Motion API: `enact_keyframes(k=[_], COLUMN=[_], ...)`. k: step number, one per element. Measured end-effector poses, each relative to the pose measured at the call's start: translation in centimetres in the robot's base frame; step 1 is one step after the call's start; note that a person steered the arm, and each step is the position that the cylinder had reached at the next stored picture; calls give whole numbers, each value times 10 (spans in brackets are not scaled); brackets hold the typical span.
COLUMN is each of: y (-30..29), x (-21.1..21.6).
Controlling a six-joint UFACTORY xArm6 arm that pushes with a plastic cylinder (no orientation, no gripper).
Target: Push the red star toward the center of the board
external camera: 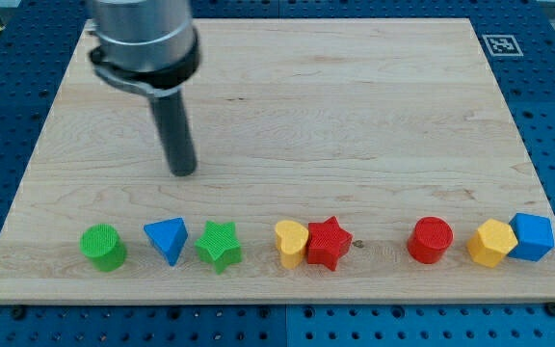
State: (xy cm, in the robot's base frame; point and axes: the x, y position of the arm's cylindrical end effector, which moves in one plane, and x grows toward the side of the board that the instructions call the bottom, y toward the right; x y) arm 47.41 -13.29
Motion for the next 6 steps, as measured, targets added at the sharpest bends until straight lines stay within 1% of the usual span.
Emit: enact_keyframes(k=[2,3,4,5,6], y=[-76,-112,-117,-100,-90], x=[2,26,82,143,144])
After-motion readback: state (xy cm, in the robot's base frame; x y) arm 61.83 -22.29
